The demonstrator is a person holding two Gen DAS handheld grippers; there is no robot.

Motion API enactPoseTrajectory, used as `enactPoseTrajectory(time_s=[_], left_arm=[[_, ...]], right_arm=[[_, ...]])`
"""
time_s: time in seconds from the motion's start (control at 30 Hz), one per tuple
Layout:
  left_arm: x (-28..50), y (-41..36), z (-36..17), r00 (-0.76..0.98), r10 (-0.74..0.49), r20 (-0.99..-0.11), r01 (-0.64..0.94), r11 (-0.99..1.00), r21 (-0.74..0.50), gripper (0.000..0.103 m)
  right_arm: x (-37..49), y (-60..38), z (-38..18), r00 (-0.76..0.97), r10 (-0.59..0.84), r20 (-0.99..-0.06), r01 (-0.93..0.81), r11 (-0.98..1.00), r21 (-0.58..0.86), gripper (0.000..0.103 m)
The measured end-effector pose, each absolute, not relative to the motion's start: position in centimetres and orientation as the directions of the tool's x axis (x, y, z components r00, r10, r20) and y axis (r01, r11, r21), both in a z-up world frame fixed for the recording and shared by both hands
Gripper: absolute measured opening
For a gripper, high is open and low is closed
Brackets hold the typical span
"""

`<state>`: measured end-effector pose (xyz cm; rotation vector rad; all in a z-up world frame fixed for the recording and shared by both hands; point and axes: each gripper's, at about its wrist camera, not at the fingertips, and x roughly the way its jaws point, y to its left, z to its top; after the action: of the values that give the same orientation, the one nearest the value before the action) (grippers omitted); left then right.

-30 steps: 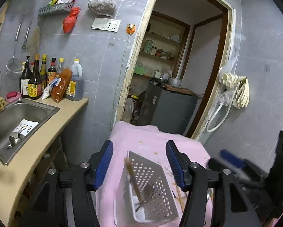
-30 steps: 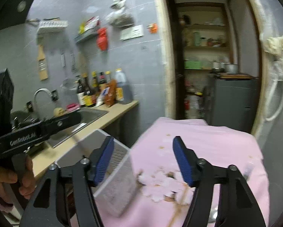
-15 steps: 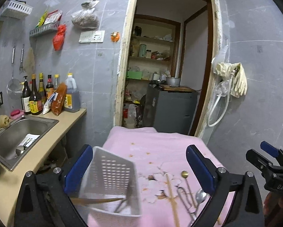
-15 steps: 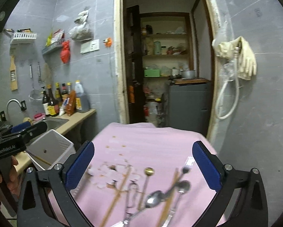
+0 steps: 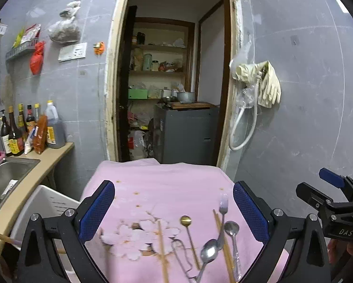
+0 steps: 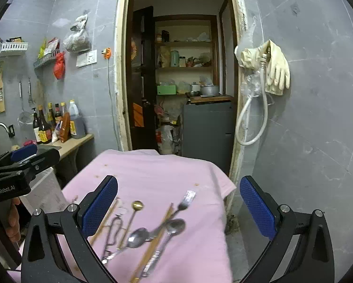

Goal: Organize utensils
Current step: 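Move the left tool back to the chopsticks while the right tool approaches the silverware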

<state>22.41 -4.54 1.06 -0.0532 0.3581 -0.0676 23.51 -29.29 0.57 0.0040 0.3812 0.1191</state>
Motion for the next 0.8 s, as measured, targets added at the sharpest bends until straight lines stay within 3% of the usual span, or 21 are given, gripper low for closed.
enactPoseTrajectory(time_s=[0.33, 0.6, 0.8], left_arm=[[25.6, -7.7, -3.0, 0.905, -0.028, -0.424, 0.026, 1.0, -0.01, 0.101], [28.7, -6.9, -7.3, 0.854, -0.018, -0.52, -0.011, 0.999, -0.051, 0.101], [30.4, -5.9, -11.0, 0.806, -0.008, -0.592, -0.044, 0.996, -0.073, 0.085]], right_arm=[[27.4, -31.9, -3.8, 0.892, 0.134, -0.433, -0.13, 0.991, 0.04, 0.102], [30.6, -31.9, -9.1, 0.829, 0.185, -0.528, -0.166, 0.983, 0.083, 0.102], [32.1, -31.2, -13.2, 0.771, 0.245, -0.588, -0.207, 0.969, 0.132, 0.102]])
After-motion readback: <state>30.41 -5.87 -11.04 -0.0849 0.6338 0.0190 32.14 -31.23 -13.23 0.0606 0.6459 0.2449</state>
